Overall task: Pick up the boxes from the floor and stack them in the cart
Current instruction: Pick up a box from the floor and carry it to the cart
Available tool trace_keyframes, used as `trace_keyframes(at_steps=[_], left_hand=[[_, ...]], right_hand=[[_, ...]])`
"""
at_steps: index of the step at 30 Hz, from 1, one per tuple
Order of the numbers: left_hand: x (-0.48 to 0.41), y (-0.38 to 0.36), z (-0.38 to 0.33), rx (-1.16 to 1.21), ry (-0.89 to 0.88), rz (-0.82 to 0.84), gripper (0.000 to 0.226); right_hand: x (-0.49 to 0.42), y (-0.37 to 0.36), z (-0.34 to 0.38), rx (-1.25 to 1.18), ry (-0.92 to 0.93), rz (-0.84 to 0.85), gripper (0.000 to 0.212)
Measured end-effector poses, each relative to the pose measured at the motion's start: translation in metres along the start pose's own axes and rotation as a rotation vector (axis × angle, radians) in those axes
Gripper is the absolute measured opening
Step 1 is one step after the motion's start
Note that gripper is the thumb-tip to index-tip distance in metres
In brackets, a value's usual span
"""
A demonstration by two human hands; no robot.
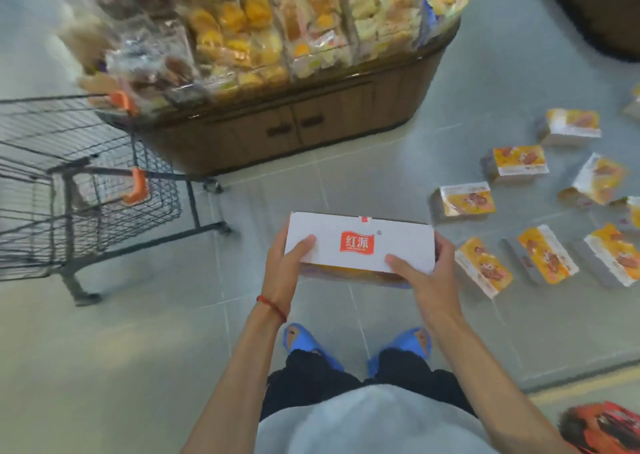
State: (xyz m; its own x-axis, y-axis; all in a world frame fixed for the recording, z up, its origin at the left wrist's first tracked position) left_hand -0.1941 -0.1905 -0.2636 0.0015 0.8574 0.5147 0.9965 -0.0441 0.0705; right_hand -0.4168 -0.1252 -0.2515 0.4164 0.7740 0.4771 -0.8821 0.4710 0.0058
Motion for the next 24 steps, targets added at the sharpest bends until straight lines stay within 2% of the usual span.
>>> trace_keyframes(at_steps=[3, 7, 10, 16, 21, 24], left_hand=[[-0.002, 0.083, 0.003, 0.062, -0.028, -0.076, 0.045], [0.003, 0.184, 0.003, 0.1, -0.056, -0.222, 0.039], [-0.001, 0.25, 0.003, 0.12, -0.071, -0.315, 0.044], [-0.015, 0.362, -0.018, 0.168, -0.104, -0.491, 0.043], [-0.057, 0.449, -0.037, 0.153, -0.09, -0.574, 0.04], [-0.083, 0.494, -0.054, 0.158, -0.067, -0.615, 0.049]], right_hand=[[0.011, -0.08, -0.006, 0.061, 0.02, 0.086, 0.077], [0.032, -0.18, -0.012, 0.098, 0.016, 0.218, 0.077], [0.043, -0.246, -0.012, 0.127, 0.014, 0.317, 0.078], [0.044, -0.378, 0.0, 0.187, 0.036, 0.485, 0.066], [0.023, -0.494, 0.007, 0.218, 0.063, 0.585, 0.067], [0.011, -0.55, 0.013, 0.244, 0.059, 0.63, 0.069]])
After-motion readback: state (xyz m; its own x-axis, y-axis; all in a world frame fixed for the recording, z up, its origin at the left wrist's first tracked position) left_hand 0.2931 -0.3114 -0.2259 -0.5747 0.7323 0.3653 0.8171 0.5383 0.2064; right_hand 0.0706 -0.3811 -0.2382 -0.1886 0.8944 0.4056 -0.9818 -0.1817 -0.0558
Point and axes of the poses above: each hand's wrist, its own x-axis away from the middle knuckle, its own y-axis out of the back of the hand, z = x × y, the point moved 2 cm from there along -x, towards the middle knuckle, and after that the axes turned 5 degrees about -x, right-handed, at the moved point
